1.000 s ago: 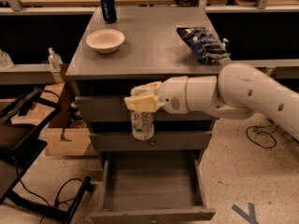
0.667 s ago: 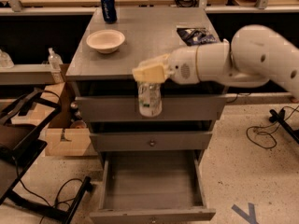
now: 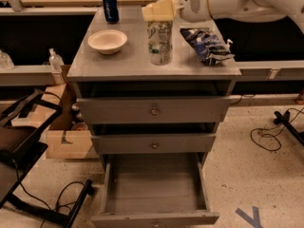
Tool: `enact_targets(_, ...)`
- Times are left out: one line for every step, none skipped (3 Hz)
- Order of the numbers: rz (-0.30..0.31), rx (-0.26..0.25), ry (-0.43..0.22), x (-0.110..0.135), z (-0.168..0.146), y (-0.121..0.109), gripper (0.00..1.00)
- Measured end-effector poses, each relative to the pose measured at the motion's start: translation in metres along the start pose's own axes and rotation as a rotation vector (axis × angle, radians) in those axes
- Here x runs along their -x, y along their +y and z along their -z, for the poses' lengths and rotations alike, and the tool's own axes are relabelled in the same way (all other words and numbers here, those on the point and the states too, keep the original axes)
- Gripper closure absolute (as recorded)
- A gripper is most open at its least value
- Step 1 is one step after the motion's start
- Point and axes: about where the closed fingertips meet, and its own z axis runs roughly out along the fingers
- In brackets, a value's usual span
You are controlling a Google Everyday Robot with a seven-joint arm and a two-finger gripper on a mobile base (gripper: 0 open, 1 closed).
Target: Pick 7up can from bottom drawer and place on counter
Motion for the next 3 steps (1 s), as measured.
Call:
enact_targets(0.009, -0.128, -0.043, 0.05, -0.006, -0.037, 1.0)
enact_targets(0.01, -0.13, -0.045, 0.051, -0.007, -0.039, 1.0)
enact_targets(0.018, -0.143, -0.063, 0.063, -0.019, -0.054, 1.0)
